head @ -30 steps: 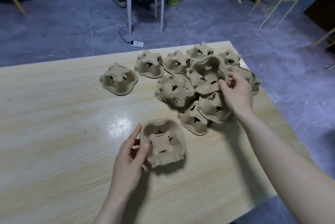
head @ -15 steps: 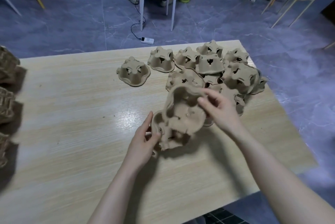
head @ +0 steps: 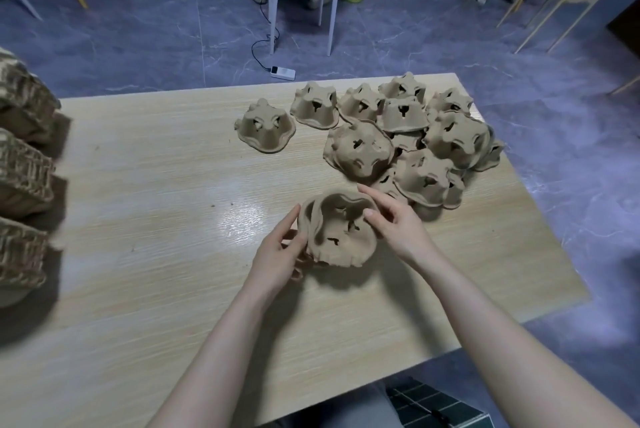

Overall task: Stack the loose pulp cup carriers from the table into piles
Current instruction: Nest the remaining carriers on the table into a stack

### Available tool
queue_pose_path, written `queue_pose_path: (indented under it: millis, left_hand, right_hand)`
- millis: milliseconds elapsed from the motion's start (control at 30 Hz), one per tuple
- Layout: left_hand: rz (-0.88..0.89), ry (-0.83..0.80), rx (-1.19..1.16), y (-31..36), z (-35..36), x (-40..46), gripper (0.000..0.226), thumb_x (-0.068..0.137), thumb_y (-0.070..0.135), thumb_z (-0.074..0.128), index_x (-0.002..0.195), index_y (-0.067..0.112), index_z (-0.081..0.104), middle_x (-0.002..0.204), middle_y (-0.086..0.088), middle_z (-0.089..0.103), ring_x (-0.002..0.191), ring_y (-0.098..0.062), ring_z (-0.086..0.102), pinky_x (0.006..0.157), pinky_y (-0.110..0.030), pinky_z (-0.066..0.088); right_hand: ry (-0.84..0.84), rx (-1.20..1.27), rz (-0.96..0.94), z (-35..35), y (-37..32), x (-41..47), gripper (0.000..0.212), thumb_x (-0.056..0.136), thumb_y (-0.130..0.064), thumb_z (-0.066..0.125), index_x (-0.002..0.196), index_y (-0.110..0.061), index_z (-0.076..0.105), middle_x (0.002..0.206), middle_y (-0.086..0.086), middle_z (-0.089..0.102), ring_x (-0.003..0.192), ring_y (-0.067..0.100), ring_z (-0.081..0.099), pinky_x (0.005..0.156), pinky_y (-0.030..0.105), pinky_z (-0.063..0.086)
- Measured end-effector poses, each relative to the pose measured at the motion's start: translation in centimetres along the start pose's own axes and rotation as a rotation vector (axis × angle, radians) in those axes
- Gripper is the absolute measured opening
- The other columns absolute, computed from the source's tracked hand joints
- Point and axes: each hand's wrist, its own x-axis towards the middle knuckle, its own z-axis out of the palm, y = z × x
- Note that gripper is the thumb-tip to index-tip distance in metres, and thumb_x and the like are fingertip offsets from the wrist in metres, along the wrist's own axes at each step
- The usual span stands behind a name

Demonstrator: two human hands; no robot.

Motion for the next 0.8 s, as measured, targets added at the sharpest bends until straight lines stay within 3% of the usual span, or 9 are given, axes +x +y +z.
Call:
queue_pose_path:
  millis: [67,133,233,300,333,400,533,700,800]
  left_hand:
    - [0.012,0.0,-0.006,0.0,0.1,-0.1,0.042,0.101,0.042,0.051,0.142,0.047,0.044,0.126,0.004,0.066,0.108,-0.02,0.066,0.079,-0.039,0.056]
    - [0.022,0.012,-0.028,0.3,0.2,-0.2,0.041,0.103,0.045,0.041,0.144,0.041,0.045,0.143,0.009,0.055,0.128,-0.015,0.054,0.105,-0.038,0.046]
    - [0.04,0.035,-0.017,0.7,0.5,-0.5,0.044,0.104,0.047,0.034,0.144,0.036,0.048,0.146,0.012,0.05,0.133,-0.008,0.047,0.11,-0.031,0.037]
    - [0.03,0.04,-0.031,0.5,0.8,-0.5,0.043,0.101,0.051,0.042,0.143,0.041,0.049,0.135,0.009,0.061,0.12,-0.017,0.06,0.098,-0.045,0.048]
    - [0.016,0.057,-0.034,0.3,0.9,-0.4,0.044,0.1,0.049,0.048,0.143,0.043,0.048,0.12,0.009,0.067,0.102,-0.017,0.066,0.083,-0.046,0.055]
    - [0.001,0.088,-0.026,0.1,1.2,-0.5,0.047,0.099,0.039,0.055,0.144,0.042,0.046,0.097,0.011,0.064,0.074,-0.01,0.06,0.061,-0.036,0.052]
    - [0.024,0.143,-0.036,-0.2,2.1,-1.0,0.049,0.099,0.034,0.057,0.145,0.042,0.044,0.099,0.006,0.064,0.071,-0.014,0.058,0.053,-0.027,0.05]
    - [0.039,0.212,-0.015,-0.4,3.0,-1.6,0.052,0.099,0.031,0.057,0.147,0.044,0.039,0.105,0.006,0.065,0.069,-0.01,0.058,0.049,-0.016,0.044]
    - [0.051,0.253,0.001,-0.4,3.4,-1.8,0.056,0.099,0.026,0.057,0.146,0.046,0.035,0.112,0.004,0.064,0.069,-0.002,0.058,0.05,-0.014,0.043]
  right_hand:
    - [-0.02,-0.023,-0.004,0.3,0.0,0.3,0.046,0.096,-0.008,0.056,0.14,-0.02,0.051,0.143,-0.001,0.052,0.134,0.008,0.043,0.115,0.026,0.03]
    - [-0.026,-0.052,-0.013,0.5,-0.1,0.8,0.047,0.096,-0.01,0.057,0.142,-0.021,0.049,0.142,0.0,0.053,0.134,0.011,0.045,0.116,0.031,0.031]
    - [-0.019,-0.07,0.003,0.6,-0.1,1.4,0.049,0.094,-0.015,0.062,0.142,-0.021,0.049,0.11,-0.01,0.06,0.103,0.008,0.054,0.1,0.027,0.04]
    - [-0.004,-0.073,0.0,0.5,0.2,1.5,0.049,0.093,-0.017,0.064,0.14,-0.022,0.051,0.089,-0.014,0.053,0.08,0.002,0.049,0.084,0.024,0.039]
    - [0.011,-0.068,-0.004,0.5,0.4,1.5,0.048,0.092,-0.018,0.065,0.138,-0.022,0.053,0.089,-0.013,0.053,0.077,-0.001,0.048,0.082,0.023,0.038]
    - [0.045,-0.04,-0.014,0.4,0.9,1.0,0.042,0.092,-0.018,0.065,0.133,-0.021,0.058,0.097,-0.005,0.057,0.078,0.001,0.051,0.081,0.02,0.04]
    - [0.045,0.019,0.016,0.3,2.0,-0.3,0.035,0.091,-0.023,0.067,0.126,-0.022,0.062,0.107,0.002,0.06,0.082,0.016,0.058,0.082,0.024,0.045]
    - [-0.079,0.011,-0.034,-0.8,2.5,-0.1,0.033,0.089,-0.022,0.069,0.117,-0.037,0.06,0.102,0.002,0.064,0.08,0.015,0.059,0.079,0.026,0.047]
    - [-0.045,-0.031,-0.11,-2.4,2.1,2.2,0.031,0.089,-0.014,0.068,0.117,-0.028,0.066,0.106,0.0,0.065,0.088,0.009,0.059,0.082,0.016,0.044]
